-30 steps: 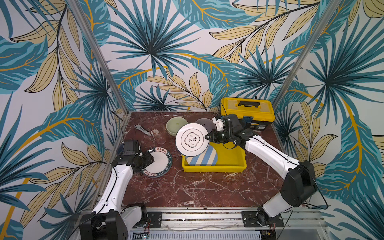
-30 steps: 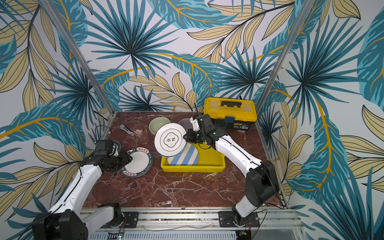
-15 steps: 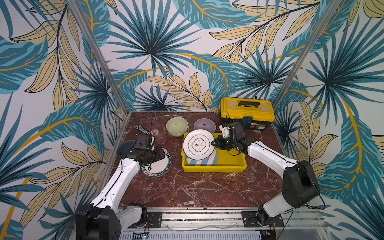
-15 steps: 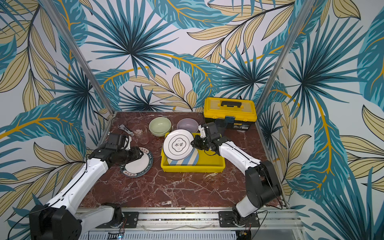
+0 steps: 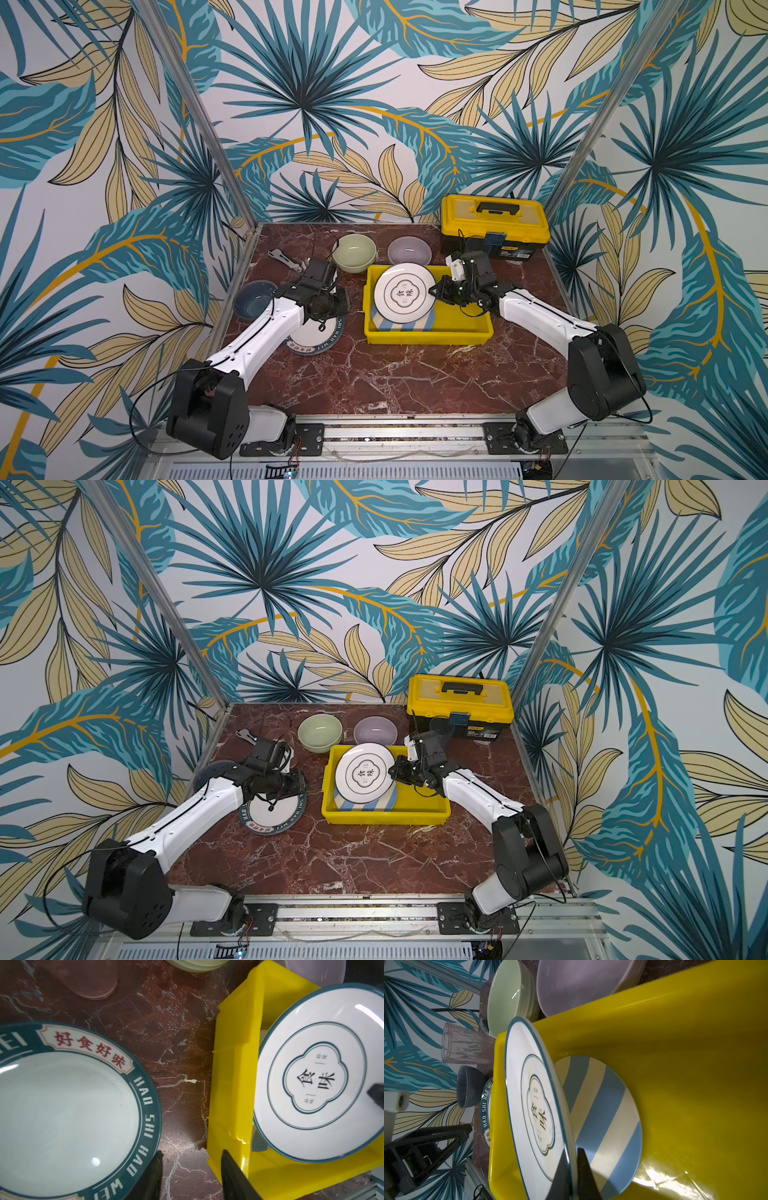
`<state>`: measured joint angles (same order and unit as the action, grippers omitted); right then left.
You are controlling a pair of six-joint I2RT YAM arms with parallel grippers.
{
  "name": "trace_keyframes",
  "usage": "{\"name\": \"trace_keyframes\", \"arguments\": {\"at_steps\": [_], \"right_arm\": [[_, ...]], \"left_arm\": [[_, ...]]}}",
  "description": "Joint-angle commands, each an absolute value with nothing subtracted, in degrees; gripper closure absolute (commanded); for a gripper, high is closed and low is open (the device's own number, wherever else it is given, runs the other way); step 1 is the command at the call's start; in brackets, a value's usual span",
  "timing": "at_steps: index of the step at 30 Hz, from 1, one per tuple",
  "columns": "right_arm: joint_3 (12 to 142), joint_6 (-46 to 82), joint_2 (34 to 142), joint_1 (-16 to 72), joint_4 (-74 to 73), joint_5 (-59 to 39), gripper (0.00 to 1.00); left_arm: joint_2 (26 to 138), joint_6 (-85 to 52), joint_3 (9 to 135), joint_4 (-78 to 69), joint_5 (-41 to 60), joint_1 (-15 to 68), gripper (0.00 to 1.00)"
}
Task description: Place the mixed dishes into the plastic bin
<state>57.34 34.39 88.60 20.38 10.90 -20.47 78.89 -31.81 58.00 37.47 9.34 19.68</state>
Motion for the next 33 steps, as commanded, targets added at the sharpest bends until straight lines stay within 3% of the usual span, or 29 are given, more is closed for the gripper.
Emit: {"name": "trace_keyframes", "arguments": {"at_steps": [1,6,21,33], "right_arm": [[55.9,33.3,86.2,20.4,10.0,-20.5,1.00],[54.6,33.8,88.4,20.4,8.1,-21.6,1.00],[51.2,34.1,94.3,20.4,2.9,-25.3,1.00],[52.4,30.8,96.0,20.6,9.0,-20.9,0.79]], "left_arm": [[80.6,-32.6,59.7,34.6,8.7,20.9,0.56],[84.1,-32.4,60.8,31.9,9.7,22.8,0.62],[90.2,-30.4,64.8,30.1,9.9,26.2,0.68],[90.4,-30.7,64.4,30.1,9.6,26.5,0.68]]}}
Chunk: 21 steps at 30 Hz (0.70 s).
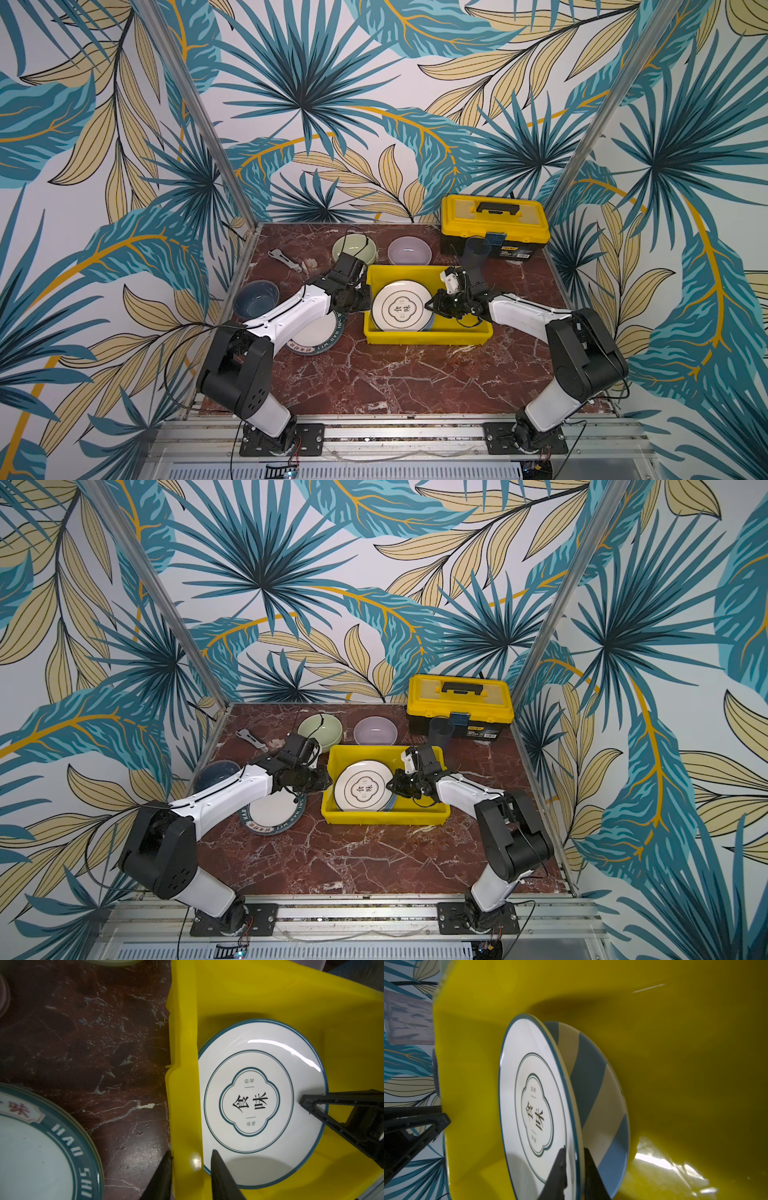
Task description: Place the mixed dishes into the plastic bin
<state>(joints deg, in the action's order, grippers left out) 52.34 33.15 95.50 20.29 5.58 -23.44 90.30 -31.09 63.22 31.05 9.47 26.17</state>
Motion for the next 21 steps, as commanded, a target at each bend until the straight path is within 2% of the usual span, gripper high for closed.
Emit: {"name": "trace_keyframes", "arguments": {"at_steps": [1,8,21], "right_arm": [[52.6,30.0,95.8,20.7,10.0,-20.1,0.78],[54.4,27.8,95.5,21.3,15.3,-16.9,0.68],[59.6,25.0,93.6,24.6,23.4,-9.4,0.59]], "left_arm": [[90.5,-30.6,64.4,30.1,9.7,26.5,0.68],[91.6,-29.9,64.8,30.1,9.7,26.9,0.71],[93.0,-26.9,65.6,30.1,10.1,28.3,0.72]]}}
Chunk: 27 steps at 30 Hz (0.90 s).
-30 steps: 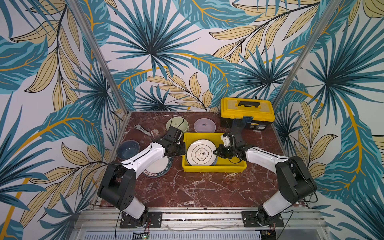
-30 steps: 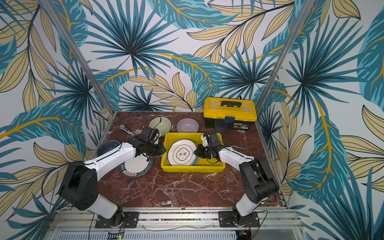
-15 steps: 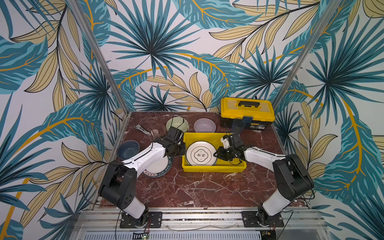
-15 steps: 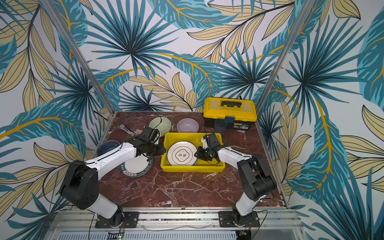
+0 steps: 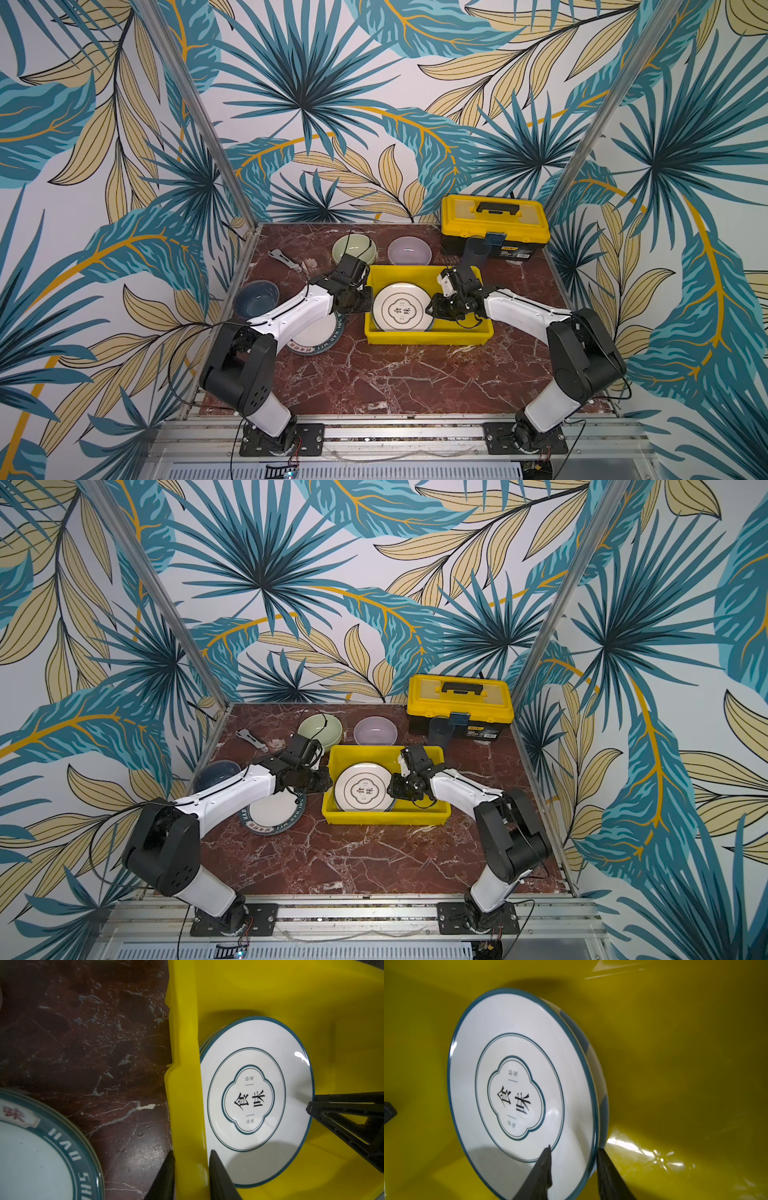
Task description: Place the mixed dishes into the plastic bin
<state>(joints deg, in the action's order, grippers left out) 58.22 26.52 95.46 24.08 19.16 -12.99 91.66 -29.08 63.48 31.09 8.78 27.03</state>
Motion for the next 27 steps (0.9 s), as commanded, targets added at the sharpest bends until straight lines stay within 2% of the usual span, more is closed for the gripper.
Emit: {"name": "trace_keyframes", "arguments": {"at_steps": [1,12,21,25,27], "right_arm": [[59.8,25.0,93.1,24.5,23.8,-8.7,0.58],[60.1,24.7,88.0,24.6,29.2,-4.1,0.50],[61.5,24.4,80.2,24.6,35.2,2.5,0.45],[61.9,24.9,78.2,24.5,36.4,2.5,0.45],[61.9,24.8,77.3,24.5,36.2,1.4,0.45]], "left_arm": [[93.4,-26.4,65.7,30.1,10.0,28.4,0.73],[97.7,-23.6,68.7,30.1,10.8,32.2,0.75],[104.0,-29.0,75.4,27.4,13.3,39.2,0.75],[106.5,-31.2,78.8,26.1,14.7,40.3,0.74],[106.8,-31.6,80.0,26.2,14.9,40.2,0.69]]}}
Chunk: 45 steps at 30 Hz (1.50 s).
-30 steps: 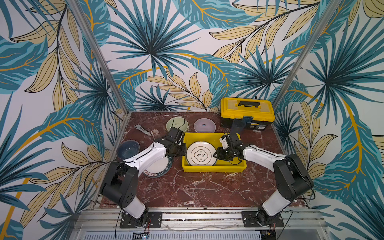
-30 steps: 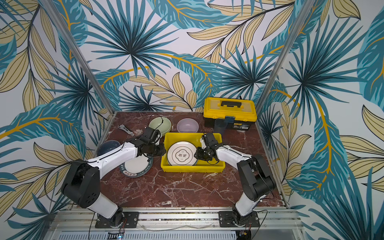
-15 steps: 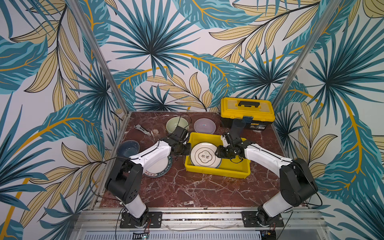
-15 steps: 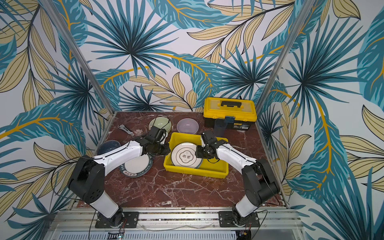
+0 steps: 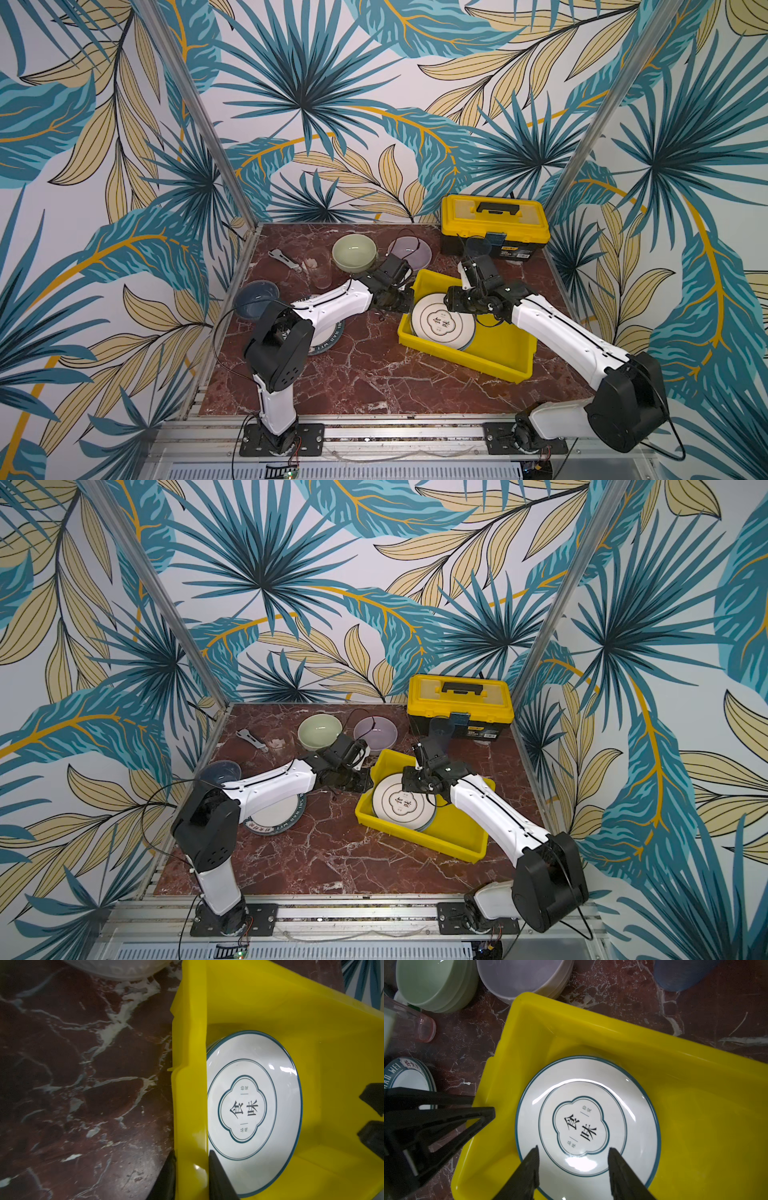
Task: Place the mixed dishes into the plastic bin
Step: 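Open both grippers and withdraw them toward the green-rimmed plate, then lower both grippers onto the rim of the green-rimmed lettered plate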
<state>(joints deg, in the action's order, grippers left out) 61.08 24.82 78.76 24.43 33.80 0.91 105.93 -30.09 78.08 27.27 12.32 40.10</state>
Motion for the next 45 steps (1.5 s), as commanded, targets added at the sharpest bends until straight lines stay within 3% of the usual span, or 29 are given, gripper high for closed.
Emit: {"name": "trace_keyframes", "arguments": {"at_steps": [1,6,10,16,21,31,35,45], "right_arm": [[61.8,24.6,76.9,24.5,35.7,0.6,0.45],[64.0,23.4,77.3,27.1,34.3,-1.1,0.43],[70.3,21.9,81.3,33.4,35.3,-0.3,0.39],[76.4,24.0,90.9,39.1,28.1,-6.1,0.42],[87.5,25.7,103.1,43.5,27.1,-7.3,0.46],[103.8,28.2,123.1,50.4,28.4,-6.7,0.49],[106.2,28.6,126.5,52.0,28.5,-6.2,0.49],[109.3,28.9,131.6,52.9,27.4,-9.2,0.47]], "left_arm": [[106.5,-31.6,80.5,26.5,14.8,40.2,0.66],[100.7,-31.1,79.8,31.0,12.5,38.0,0.48],[90.6,-33.2,72.4,33.0,12.2,31.4,0.40],[77.0,-35.1,60.0,39.4,5.6,17.5,0.44],[72.7,-37.0,53.8,45.4,-0.9,8.4,0.45],[72.3,-42.8,44.0,44.7,-7.5,2.1,0.43],[73.9,-45.2,42.2,43.5,-11.8,-0.9,0.42],[80.9,-42.6,43.8,38.5,-8.2,-4.0,0.34]]}}
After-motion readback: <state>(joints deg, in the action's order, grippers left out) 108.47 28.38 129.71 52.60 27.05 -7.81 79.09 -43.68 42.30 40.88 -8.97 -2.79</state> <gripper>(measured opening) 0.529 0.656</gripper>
